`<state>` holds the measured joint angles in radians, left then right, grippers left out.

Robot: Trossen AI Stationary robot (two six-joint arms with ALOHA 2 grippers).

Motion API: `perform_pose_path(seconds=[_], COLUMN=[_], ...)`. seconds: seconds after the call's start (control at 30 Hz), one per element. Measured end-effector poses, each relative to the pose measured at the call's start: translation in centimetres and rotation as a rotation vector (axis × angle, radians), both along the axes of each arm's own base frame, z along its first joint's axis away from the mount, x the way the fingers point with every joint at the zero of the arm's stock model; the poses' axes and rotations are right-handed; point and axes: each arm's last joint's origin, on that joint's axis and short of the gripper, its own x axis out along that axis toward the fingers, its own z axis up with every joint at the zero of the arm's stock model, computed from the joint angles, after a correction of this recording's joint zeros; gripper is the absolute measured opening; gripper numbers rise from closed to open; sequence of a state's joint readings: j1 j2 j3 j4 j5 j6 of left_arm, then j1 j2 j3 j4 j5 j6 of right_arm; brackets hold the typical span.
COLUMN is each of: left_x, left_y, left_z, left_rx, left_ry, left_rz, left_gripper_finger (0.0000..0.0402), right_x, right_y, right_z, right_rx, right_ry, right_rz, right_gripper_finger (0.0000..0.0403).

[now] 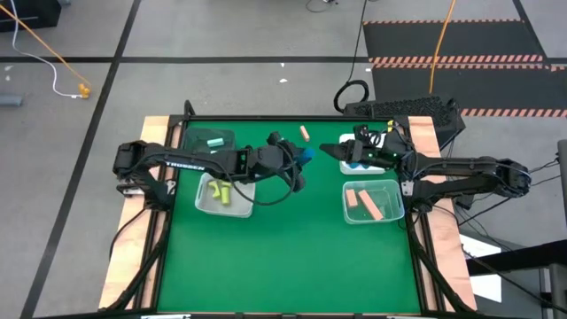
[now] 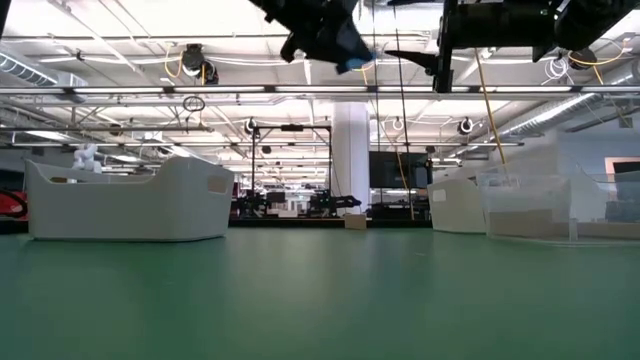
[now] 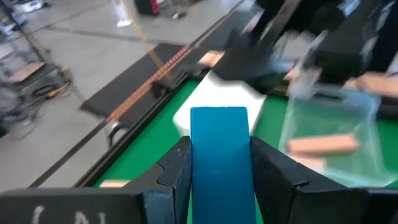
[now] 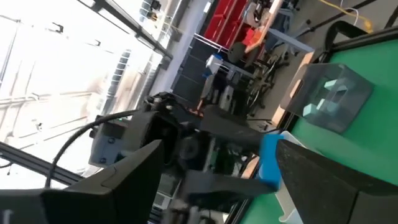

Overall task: Sort & place blocks by color
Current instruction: Put the blue block into the white bin

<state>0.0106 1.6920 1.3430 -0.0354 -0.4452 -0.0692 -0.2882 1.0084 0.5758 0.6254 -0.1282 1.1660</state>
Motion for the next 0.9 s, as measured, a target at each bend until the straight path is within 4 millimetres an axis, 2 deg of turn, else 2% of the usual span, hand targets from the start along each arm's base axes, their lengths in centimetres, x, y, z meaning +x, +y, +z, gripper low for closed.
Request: perform_pose_path(seconds=[0.27, 0.43, 0.7, 0.9], left_x=[0.4, 0.4, 0.3, 0.2], left_y=[-1.3, -0.9, -0.2, -0.2], left_z=[0.9, 0.9, 0.6, 0.0], left_rx=[0.007, 0.007, 0.003, -0.021], left_ry=[-0.094, -0.101, -0.075, -0.026], left_rz=[-0.043, -0.033, -0.014, -0.018], left_gripper_finger=[0.0128, 0.0128, 0.0128, 0.0128], right_x=[0.0, 0.6, 2.5, 3.5], right_y=[0.0, 0.1, 1.1, 1.0], right_z=[-0.2, -1.2, -2.5, -3.4], right_rx=[-0.039, 0.068, 0.084, 0.110], right_ry=[0.024, 0.078, 0.081, 0.079], right_rz=[-0.002, -0.011, -0.039, -0.059], right_gripper_finger=[0.0302, 0.0302, 0.0300, 0.0266])
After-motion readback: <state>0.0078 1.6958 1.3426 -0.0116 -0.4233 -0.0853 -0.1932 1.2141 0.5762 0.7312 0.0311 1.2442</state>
